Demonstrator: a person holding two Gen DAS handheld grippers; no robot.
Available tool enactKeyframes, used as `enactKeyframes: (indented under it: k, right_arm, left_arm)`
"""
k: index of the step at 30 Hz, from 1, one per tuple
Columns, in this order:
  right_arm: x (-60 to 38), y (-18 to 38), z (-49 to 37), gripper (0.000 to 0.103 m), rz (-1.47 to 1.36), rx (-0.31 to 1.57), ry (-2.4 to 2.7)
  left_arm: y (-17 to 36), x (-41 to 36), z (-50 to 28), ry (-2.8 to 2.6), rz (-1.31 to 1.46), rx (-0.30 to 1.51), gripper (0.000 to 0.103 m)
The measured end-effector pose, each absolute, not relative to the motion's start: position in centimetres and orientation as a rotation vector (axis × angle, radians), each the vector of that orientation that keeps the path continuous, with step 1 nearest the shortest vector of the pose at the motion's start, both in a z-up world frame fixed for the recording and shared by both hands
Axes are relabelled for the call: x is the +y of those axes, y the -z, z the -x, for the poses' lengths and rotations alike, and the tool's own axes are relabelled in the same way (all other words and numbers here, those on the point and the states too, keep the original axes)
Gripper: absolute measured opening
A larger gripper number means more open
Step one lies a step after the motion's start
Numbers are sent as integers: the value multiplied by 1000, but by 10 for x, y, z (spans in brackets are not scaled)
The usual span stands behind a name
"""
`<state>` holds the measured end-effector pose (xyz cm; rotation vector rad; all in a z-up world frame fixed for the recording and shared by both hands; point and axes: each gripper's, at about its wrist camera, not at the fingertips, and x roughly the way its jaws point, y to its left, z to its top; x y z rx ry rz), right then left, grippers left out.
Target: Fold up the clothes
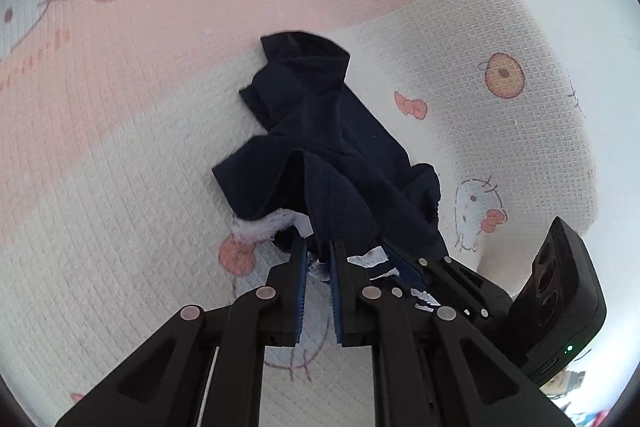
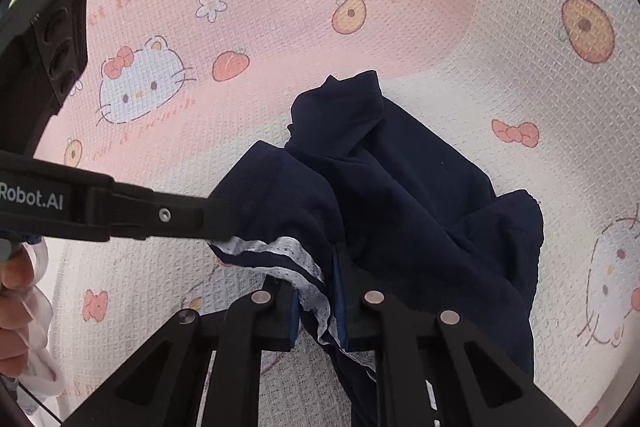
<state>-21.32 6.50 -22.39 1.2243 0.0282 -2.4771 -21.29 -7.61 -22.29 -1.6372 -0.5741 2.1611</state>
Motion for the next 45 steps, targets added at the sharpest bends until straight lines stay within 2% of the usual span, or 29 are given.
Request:
enactKeyframes:
  k: [3, 5, 7, 14, 26, 30, 34, 35, 37, 45]
  right_arm:
    - [68, 222, 214, 12, -1225, -23, 2468]
    - [71, 222, 214, 12, -1225, -52, 2466]
    - [73, 222, 213, 12, -1227, -82, 2458]
    - [75, 222, 210, 12, -1238, -136, 2427]
    - [80, 215, 203, 12, -1255, -148, 2460]
    - [90, 214, 207, 12, -1287, -251, 2456]
    - [95, 211, 205, 12, -1280, -336, 2415]
    - [94, 210, 203, 12, -1277, -338, 2407]
    - [92, 208, 200, 12, -1278, -325, 2394]
    - [98, 204, 196, 12, -1273, -377, 2345]
  left_arm:
    - [229, -82, 209, -2147, 1701, -652, 18]
    - [232, -89, 204, -2141, 1695, -733, 40]
    - [234, -97, 197, -2109, 1665, -857, 52]
    - [240, -107, 183, -1955, 1582, -1189, 58]
    - [246, -84, 168, -1844, 1579, -1380, 58]
    - [241, -91, 156, -1904, 1548, -1436, 58]
    - [248, -92, 147, -1827, 1438, -1665, 59]
    - [251, -89, 147, -1810, 1432, -1689, 63]
    - [255, -80, 147, -1781, 1433, -1721, 67]
    - [260, -68, 152, -1833, 1445, -1678, 67]
